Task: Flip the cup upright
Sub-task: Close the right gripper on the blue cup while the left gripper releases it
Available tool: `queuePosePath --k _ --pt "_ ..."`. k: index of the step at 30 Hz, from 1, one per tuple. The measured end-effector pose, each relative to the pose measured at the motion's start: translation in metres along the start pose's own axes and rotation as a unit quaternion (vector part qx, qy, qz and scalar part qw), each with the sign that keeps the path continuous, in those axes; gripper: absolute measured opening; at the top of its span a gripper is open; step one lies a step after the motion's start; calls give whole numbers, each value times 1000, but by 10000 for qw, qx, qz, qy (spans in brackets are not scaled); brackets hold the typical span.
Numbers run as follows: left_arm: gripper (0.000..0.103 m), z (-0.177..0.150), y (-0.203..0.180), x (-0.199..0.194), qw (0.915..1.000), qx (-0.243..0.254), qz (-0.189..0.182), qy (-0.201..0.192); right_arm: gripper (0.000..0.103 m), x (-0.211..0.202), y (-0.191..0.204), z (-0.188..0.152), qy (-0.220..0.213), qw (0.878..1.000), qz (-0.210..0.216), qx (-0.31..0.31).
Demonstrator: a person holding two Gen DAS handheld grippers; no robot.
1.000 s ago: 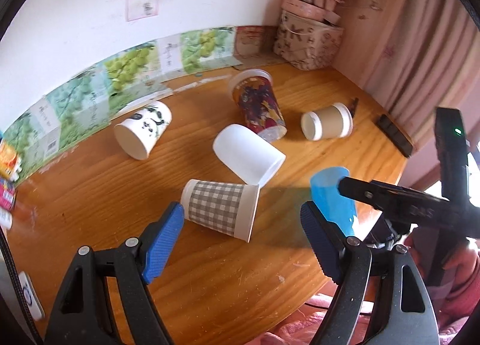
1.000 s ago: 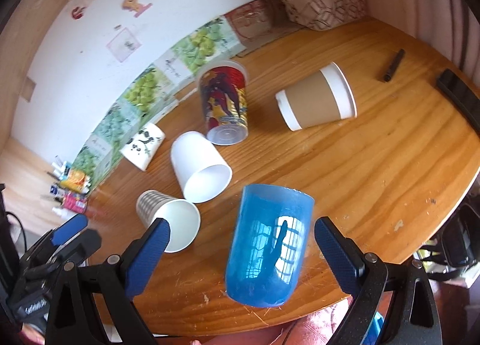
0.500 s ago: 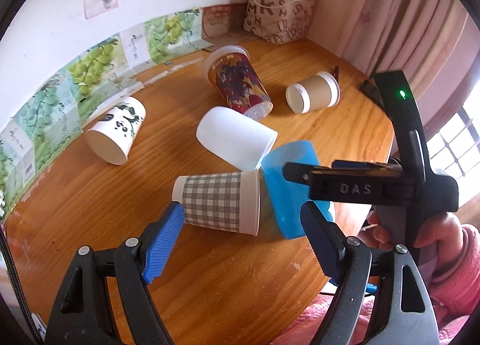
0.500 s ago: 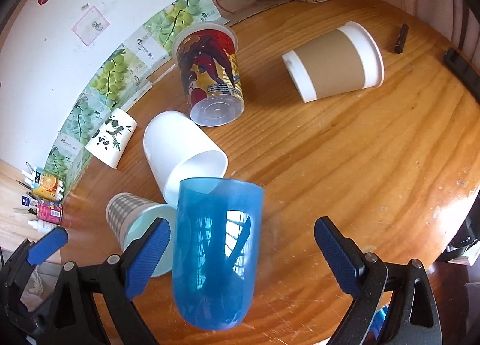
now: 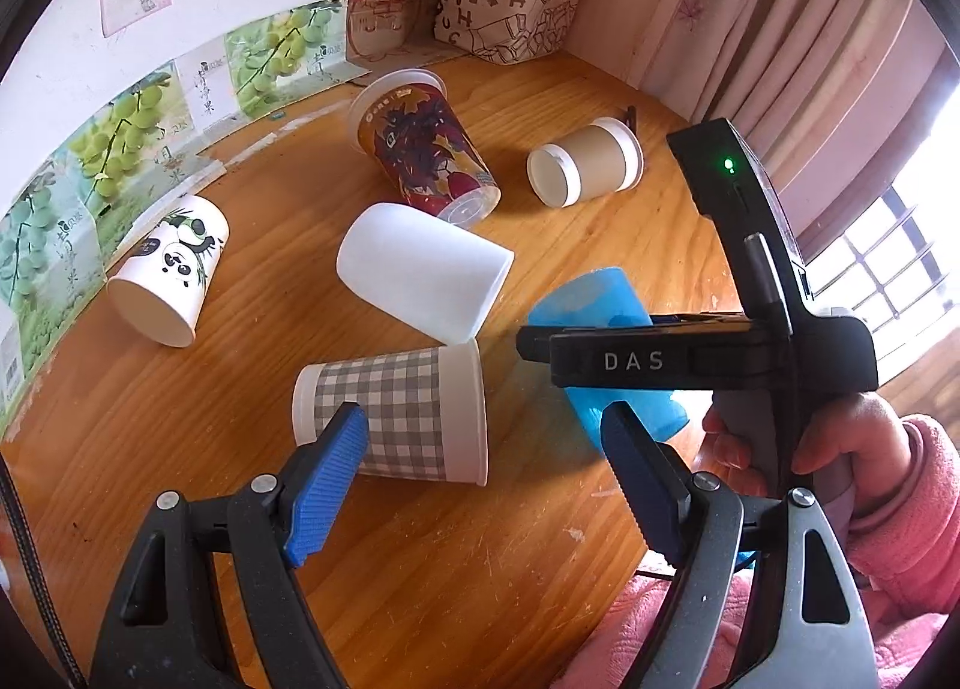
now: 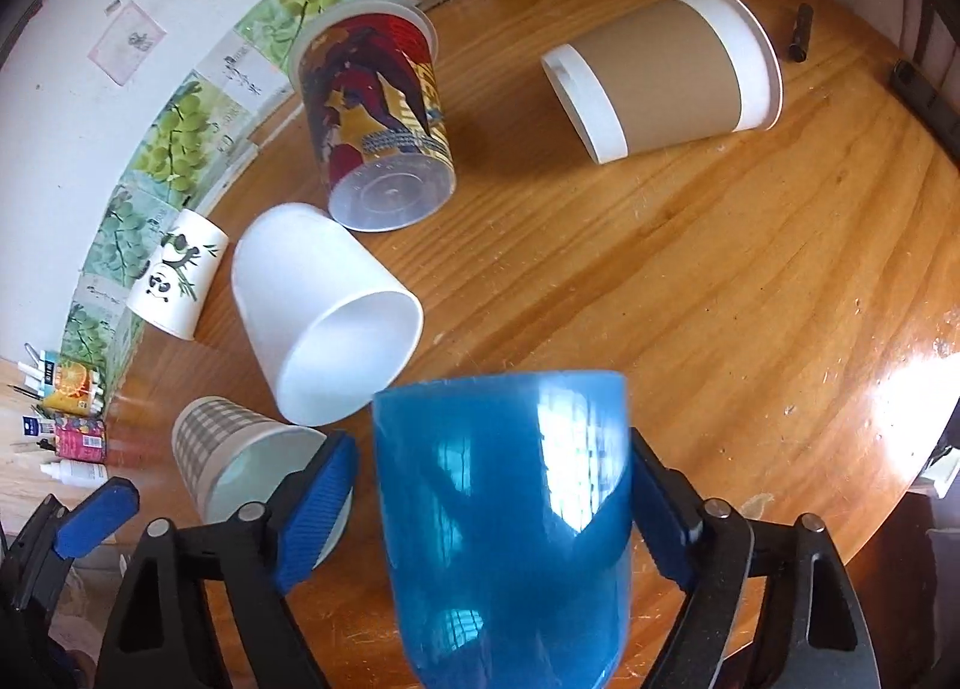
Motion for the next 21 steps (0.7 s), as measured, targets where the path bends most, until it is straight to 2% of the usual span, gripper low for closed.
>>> queuePosePath --k 1,7,18,21 --pt "83 1 0 0 10000 -3 10 -9 76 0 1 0 -6 10000 -27 -20" --pt "83 5 -1 -4 9999 1 45 -130 75 -2 6 3 32 9998 -84 -174" --pt "83 1 2 -20 9992 -139 162 -350 74 -42 24 0 -705 9949 265 -673" --pt "83 -3 2 -24 9990 -159 160 -386 73 -46 28 -6 -753 9937 238 -797"
Point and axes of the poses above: each gripper's, at about its wrist camera, not at the fingertips, and x roughly the way its jaws point, y to its left, z to its top, the point moved 1 cm from there along x, roughly the way its jaws point, and after that the axes turned 14 degrees about x, right-handed, at the moved point
